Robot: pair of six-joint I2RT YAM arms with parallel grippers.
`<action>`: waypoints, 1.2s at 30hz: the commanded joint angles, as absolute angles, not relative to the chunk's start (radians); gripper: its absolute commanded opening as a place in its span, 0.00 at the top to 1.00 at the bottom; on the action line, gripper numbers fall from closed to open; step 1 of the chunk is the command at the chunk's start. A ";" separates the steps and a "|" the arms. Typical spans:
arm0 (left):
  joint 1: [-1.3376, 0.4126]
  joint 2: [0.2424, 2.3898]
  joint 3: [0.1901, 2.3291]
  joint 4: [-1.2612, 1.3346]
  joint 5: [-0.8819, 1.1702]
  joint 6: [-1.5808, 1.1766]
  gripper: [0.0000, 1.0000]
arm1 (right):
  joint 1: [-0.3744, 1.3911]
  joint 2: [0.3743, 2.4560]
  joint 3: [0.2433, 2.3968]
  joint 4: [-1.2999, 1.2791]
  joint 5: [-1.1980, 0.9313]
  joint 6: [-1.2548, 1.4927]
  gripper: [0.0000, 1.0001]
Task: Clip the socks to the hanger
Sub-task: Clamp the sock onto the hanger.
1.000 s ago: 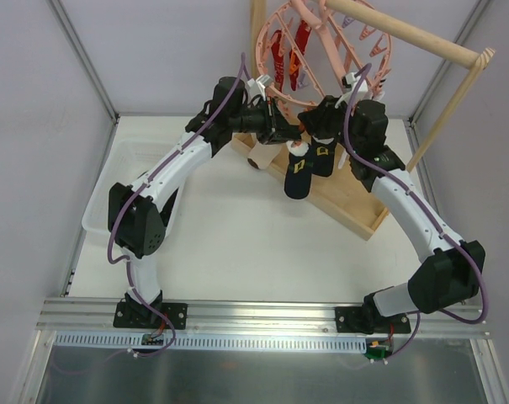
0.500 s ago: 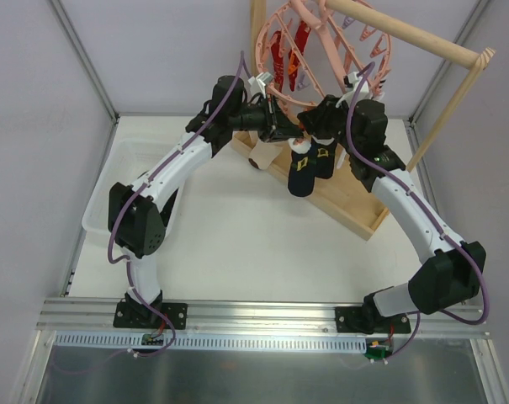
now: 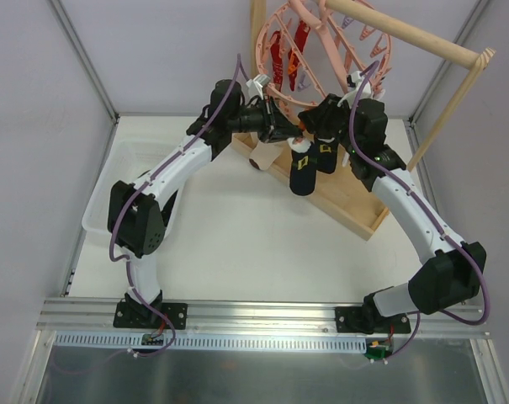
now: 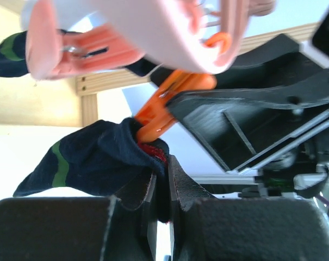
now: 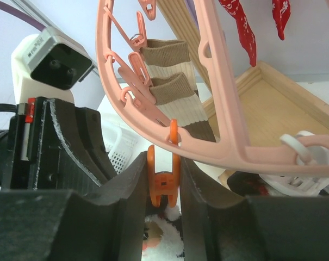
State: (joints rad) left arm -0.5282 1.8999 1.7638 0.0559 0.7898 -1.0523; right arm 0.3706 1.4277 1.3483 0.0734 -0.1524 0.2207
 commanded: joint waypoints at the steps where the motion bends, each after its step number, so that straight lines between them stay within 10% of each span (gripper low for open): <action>1: -0.512 1.871 1.760 0.199 0.830 -1.111 1.00 | 0.377 1.394 1.391 0.087 -0.130 0.247 0.99; 36: -0.492 1.841 1.744 0.147 0.859 -0.943 1.00 | 0.382 1.408 1.416 0.049 -0.170 0.258 0.99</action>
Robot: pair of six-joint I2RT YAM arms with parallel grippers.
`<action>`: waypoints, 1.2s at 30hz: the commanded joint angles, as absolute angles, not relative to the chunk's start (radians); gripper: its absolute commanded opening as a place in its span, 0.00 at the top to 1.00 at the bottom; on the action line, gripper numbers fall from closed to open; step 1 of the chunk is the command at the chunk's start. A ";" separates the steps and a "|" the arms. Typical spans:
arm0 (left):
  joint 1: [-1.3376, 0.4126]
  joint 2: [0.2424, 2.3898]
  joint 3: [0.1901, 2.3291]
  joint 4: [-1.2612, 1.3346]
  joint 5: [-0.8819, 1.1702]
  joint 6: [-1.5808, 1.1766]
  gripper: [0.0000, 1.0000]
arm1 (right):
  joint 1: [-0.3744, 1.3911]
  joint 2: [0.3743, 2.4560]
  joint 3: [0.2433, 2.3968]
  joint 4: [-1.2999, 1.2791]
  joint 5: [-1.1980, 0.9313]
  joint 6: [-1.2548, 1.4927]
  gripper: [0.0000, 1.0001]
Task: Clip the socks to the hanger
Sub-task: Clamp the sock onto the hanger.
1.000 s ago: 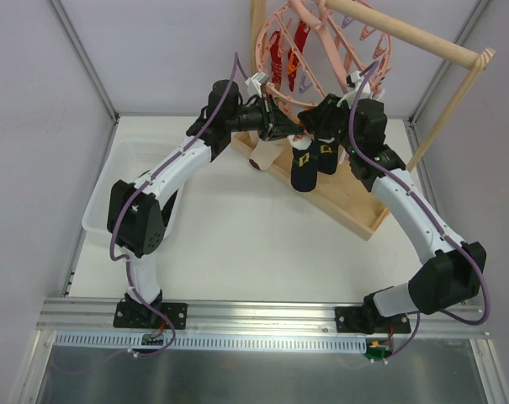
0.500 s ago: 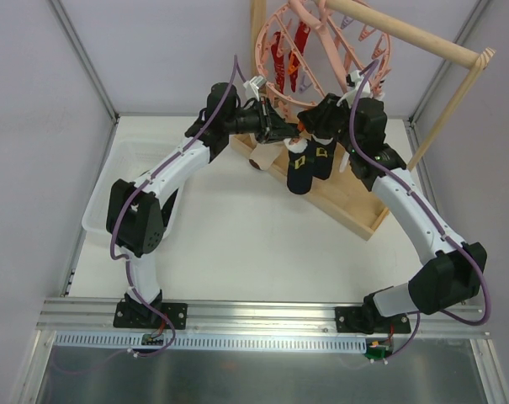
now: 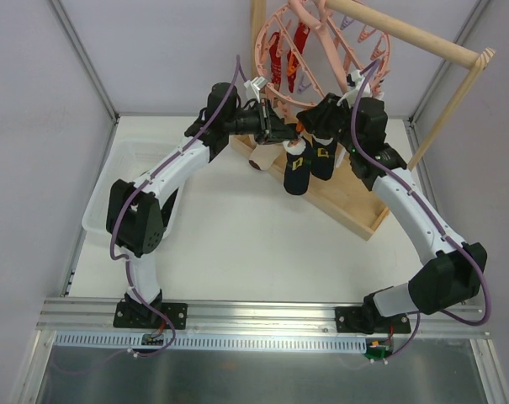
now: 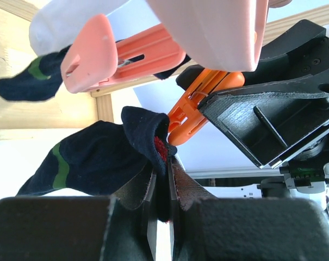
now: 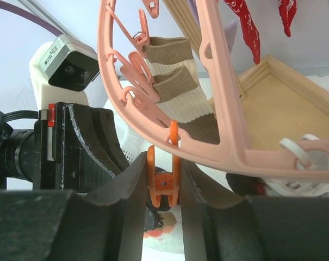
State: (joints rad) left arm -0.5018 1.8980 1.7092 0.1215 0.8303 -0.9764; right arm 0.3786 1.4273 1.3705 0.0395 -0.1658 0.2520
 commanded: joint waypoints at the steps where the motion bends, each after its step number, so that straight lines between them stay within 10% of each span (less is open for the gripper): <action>1: -0.492 1.838 1.744 0.147 0.862 -0.943 1.00 | 0.382 1.408 1.414 0.049 -0.167 0.243 0.99; 36: -0.505 1.841 1.806 0.137 0.927 -0.934 1.00 | 0.388 1.459 1.450 0.049 -0.091 0.202 0.99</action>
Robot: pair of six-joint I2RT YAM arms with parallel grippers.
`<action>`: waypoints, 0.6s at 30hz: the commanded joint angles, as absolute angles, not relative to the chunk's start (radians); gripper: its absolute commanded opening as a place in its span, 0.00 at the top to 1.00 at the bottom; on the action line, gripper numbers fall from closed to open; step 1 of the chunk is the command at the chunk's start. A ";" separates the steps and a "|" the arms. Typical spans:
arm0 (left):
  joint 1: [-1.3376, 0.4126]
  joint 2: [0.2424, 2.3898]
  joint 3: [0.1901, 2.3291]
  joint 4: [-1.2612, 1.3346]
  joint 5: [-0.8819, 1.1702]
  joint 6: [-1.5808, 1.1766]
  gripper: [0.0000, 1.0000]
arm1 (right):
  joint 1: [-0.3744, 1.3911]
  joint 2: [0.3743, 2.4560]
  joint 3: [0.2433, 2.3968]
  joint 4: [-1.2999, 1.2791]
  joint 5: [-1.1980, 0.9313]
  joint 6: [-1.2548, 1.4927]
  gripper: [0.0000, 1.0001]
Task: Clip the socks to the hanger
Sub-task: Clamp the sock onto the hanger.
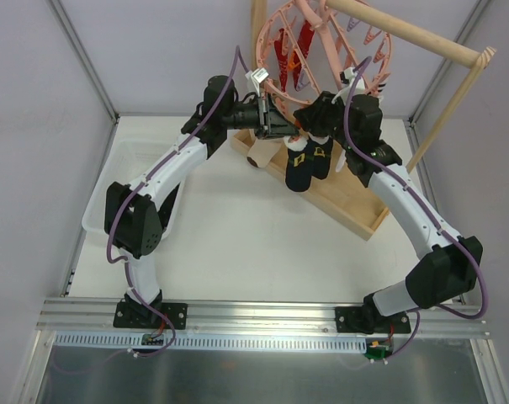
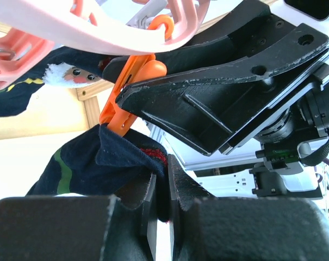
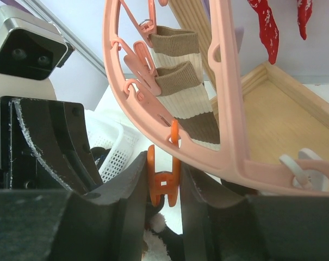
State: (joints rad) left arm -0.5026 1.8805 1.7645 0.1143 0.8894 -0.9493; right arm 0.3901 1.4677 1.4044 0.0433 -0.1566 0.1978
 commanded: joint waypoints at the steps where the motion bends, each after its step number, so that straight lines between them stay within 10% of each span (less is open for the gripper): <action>1: -0.506 1.841 1.804 0.137 0.931 -0.933 1.00 | 0.388 1.460 1.454 0.048 -0.087 0.209 0.99; 18: -0.522 1.868 1.833 0.137 0.936 -0.920 1.00 | 0.393 1.470 1.477 0.049 -0.077 0.350 0.99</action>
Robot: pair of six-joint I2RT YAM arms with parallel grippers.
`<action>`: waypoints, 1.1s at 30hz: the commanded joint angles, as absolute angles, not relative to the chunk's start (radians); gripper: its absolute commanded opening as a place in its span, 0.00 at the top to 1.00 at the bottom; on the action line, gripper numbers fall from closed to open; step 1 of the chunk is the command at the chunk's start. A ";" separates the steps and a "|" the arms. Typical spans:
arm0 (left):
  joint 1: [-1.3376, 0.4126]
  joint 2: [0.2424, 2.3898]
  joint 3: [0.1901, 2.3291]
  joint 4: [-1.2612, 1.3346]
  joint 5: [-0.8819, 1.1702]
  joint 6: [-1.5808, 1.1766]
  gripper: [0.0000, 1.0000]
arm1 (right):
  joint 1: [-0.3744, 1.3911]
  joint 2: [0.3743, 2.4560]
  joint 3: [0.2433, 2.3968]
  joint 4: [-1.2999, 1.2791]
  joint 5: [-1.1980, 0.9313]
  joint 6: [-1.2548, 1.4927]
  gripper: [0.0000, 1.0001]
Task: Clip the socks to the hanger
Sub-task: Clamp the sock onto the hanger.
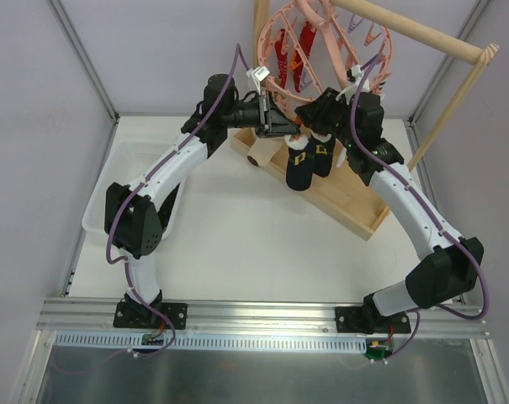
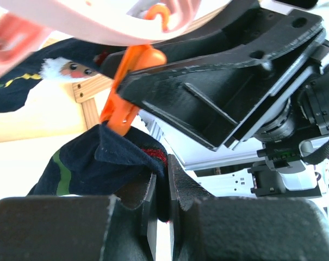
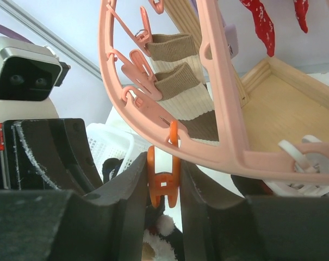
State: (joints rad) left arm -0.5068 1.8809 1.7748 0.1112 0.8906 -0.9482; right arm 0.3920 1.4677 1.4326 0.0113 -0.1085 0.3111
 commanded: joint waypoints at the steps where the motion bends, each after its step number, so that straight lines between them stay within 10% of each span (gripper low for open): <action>1: -0.523 1.870 1.832 0.137 0.940 -0.917 1.00 | 0.394 1.468 1.477 0.048 -0.080 0.350 0.99; 33: -0.525 1.806 1.789 -0.023 0.738 -0.681 1.00 | 0.394 1.471 1.473 0.032 -0.123 0.330 0.99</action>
State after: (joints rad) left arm -0.5175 1.8755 1.7786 -0.0078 0.7975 -0.7570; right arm 0.3935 1.4853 1.4368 0.0181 -0.1165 0.3286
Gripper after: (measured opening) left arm 0.063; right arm 0.294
